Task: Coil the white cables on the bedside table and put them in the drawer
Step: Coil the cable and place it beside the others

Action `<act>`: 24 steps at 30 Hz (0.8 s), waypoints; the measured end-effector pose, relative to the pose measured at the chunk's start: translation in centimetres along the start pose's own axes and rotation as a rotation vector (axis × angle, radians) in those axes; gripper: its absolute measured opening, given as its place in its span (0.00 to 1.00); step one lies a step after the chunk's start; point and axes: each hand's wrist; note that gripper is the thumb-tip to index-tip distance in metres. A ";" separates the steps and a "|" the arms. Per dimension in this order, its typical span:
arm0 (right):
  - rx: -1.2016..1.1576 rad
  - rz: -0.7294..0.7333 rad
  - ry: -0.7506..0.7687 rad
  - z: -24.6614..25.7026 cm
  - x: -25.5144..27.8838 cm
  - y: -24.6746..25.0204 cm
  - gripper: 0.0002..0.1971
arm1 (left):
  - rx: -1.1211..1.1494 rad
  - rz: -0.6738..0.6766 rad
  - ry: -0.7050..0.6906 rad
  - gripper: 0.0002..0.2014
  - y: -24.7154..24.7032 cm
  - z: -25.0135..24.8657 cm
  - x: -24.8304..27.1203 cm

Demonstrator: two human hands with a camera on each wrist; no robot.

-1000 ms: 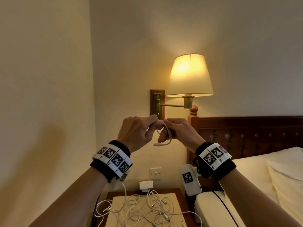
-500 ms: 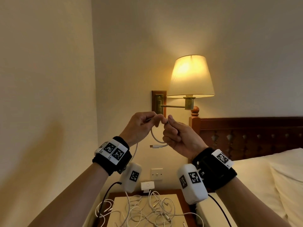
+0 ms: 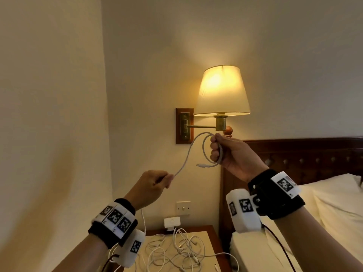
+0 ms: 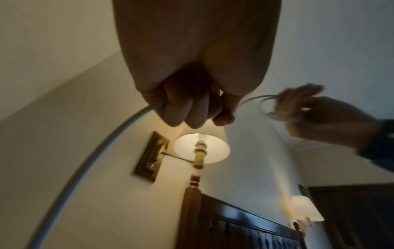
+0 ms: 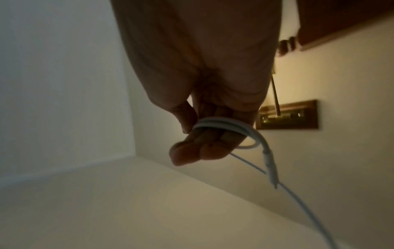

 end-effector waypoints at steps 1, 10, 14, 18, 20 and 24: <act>0.081 -0.005 0.014 -0.2 -0.1 -0.3 0.14 | -0.064 0.049 -0.028 0.17 -0.2 -1.4 -0.4; 0.586 -0.062 0.189 -1.3 -0.7 -2.2 0.16 | -0.409 0.046 -0.495 0.13 0.8 -9.0 -2.8; 0.666 -0.001 0.200 -1.3 -0.4 -2.9 0.17 | -0.472 -0.239 -0.662 0.16 0.8 -8.1 -3.3; 0.652 0.048 0.133 -0.9 -0.5 -3.6 0.18 | -0.435 -0.382 -0.599 0.14 1.2 -7.5 -3.9; 0.595 0.084 0.081 -0.8 -0.6 -3.8 0.18 | -0.419 -0.404 -0.578 0.11 1.5 -7.5 -4.3; 0.327 0.136 0.028 -0.5 -0.5 -4.0 0.16 | -0.376 -0.439 -0.577 0.09 1.8 -8.1 -5.1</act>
Point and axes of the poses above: each hand's wrist, its own x-axis away from the middle knuckle, its own y-axis out of the back of the hand, z = x × y, and after that the axes turned 8 degrees about x, right-handed
